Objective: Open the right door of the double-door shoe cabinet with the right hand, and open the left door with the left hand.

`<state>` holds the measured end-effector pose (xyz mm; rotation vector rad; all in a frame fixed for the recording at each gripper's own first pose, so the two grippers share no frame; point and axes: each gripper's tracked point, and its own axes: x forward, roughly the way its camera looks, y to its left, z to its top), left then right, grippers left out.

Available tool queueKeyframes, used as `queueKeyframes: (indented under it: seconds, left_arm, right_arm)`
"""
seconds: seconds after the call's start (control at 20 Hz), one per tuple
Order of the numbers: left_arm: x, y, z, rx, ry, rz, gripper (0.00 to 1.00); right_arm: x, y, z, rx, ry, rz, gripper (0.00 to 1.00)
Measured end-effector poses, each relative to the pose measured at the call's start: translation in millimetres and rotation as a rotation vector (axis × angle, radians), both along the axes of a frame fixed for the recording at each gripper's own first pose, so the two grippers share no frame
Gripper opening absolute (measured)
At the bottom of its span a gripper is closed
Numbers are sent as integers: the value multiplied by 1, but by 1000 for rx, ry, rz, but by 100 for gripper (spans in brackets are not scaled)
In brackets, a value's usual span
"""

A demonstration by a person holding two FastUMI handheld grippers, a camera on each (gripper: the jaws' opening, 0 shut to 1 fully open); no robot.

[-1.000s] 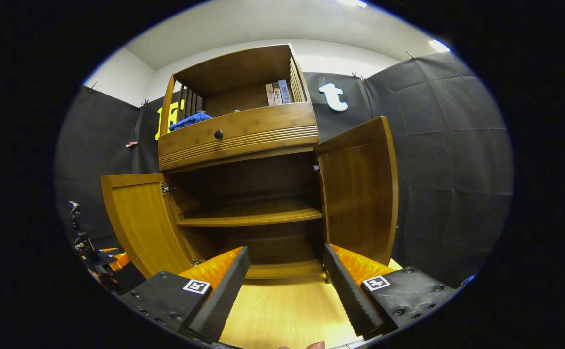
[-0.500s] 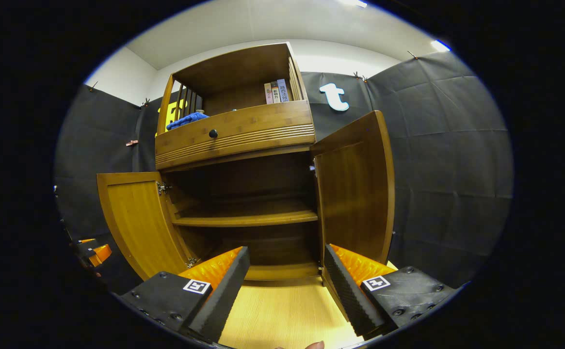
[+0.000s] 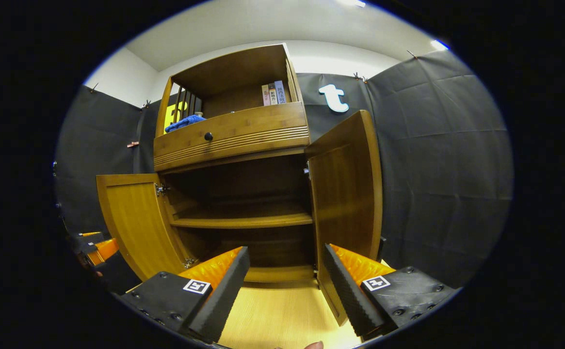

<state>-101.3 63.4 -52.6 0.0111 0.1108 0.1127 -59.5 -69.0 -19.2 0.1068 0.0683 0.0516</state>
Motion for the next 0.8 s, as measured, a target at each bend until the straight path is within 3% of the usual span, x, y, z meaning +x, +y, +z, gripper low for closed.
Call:
queueKeyframes:
  seconds: [0.25,0.8]
  left_arm:
    - [26,-55,10,-12,-5,-69,99]
    - [61,-105,22,-34,-37,-109,99]
  right_arm:
    - [4,-16,1,-21,-15,-5,100]
    - [8,-3,1,-73,-43,42,98]
